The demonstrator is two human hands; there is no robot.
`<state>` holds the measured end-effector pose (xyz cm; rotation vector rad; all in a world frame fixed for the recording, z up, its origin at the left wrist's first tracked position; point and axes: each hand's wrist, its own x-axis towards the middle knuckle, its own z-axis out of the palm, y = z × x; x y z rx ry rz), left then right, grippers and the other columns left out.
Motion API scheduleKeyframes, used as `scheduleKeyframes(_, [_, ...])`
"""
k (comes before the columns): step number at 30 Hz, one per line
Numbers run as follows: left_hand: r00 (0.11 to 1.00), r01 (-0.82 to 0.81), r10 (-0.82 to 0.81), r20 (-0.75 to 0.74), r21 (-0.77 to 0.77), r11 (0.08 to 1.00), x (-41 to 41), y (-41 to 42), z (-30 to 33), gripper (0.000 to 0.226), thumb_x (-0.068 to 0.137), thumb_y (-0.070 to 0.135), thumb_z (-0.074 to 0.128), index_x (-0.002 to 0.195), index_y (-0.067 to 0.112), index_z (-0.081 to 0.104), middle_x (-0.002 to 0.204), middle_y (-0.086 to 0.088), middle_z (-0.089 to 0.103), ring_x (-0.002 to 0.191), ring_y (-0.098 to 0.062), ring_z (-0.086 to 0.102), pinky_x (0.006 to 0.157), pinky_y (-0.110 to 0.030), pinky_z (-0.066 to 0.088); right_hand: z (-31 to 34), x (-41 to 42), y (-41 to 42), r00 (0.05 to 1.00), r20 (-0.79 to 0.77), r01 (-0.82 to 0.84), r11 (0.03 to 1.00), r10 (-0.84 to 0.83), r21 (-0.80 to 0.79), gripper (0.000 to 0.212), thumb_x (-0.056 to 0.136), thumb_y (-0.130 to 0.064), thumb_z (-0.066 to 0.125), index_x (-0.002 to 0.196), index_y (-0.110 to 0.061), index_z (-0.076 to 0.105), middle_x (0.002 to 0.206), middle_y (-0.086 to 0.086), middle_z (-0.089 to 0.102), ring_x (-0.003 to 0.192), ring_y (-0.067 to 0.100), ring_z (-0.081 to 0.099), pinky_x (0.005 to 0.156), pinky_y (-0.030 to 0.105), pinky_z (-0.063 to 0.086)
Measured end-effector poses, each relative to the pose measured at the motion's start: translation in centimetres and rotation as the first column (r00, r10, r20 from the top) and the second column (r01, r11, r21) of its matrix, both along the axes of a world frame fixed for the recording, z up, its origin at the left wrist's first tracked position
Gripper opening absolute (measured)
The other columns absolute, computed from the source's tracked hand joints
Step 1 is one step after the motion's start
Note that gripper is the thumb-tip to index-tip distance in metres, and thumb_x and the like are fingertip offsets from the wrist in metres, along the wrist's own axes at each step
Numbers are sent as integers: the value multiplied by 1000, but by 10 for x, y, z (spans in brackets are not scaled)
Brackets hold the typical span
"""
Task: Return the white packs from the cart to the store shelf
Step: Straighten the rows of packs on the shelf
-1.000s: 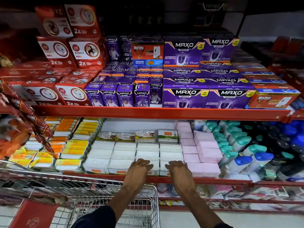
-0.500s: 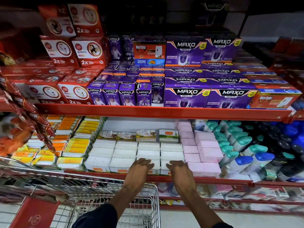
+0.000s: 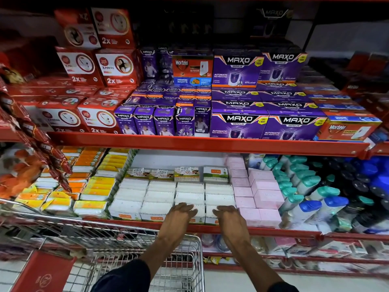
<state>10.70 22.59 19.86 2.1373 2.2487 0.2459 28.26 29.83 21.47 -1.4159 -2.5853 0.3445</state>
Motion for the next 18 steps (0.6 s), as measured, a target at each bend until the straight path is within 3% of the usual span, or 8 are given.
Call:
scheduleKeyframes(3, [999, 26, -26, -18, -11, 1000, -5, -6, -3, 58, 90, -3, 57, 143, 19, 46, 153, -5, 45, 142, -25, 37, 119, -46, 28, 2, -3, -4, 1000, -19, 8, 999, -7, 51, 45, 80, 0, 72, 117, -25, 68, 125, -1, 68, 119, 18, 59, 102, 32, 46])
scheduleKeyframes(6, [999, 17, -17, -33, 26, 1000, -21, -24, -7, 53, 94, 17, 61, 144, 18, 45, 156, -5, 38, 146, -28, 28, 116, -55, 29, -4, -13, -9, 999, -29, -30, 996, 32, 81, 58, 69, 1, 82, 121, -18, 67, 129, 2, 65, 123, 23, 58, 105, 31, 31])
scheduleKeyframes(10, [995, -52, 55, -84, 37, 998, -63, -57, -14, 56, 100, 37, 37, 152, 17, 28, 161, -7, 17, 150, -31, 10, 120, -56, 18, -11, -48, -26, 988, -59, -139, 985, 145, 100, 66, 70, -1, 82, 130, -11, 59, 138, 7, 57, 131, 23, 50, 111, 35, 26])
scheduleKeyframes(12, [991, -97, 100, -84, 39, 995, -82, -70, -12, 56, 101, 34, 34, 152, 12, 27, 161, -11, 18, 150, -31, 10, 118, -50, 11, -11, -67, -38, 981, -64, -179, 982, 183, 67, 72, 67, 5, 81, 133, -10, 56, 141, 7, 54, 133, 22, 48, 110, 36, 25])
scheduleKeyframes(15, [985, -152, 155, -76, 42, 988, -110, -88, -10, 59, 94, 15, 59, 146, 3, 36, 155, -20, 33, 146, -33, 22, 119, -47, 17, -10, -103, -60, 957, -69, -279, 960, 281, 36, 86, 68, 21, 66, 144, -8, 39, 153, 6, 31, 143, 23, 31, 113, 35, 14])
scheduleKeyframes(18, [978, -196, 197, -68, 13, 981, -132, -99, -11, 72, 75, -2, 73, 141, -3, 43, 148, -24, 44, 141, -34, 33, 117, -41, 10, -9, -136, -74, 934, -73, -351, 936, 351, 13, 88, 73, 25, 51, 150, -10, 25, 159, 6, 16, 148, 24, 14, 113, 33, 1])
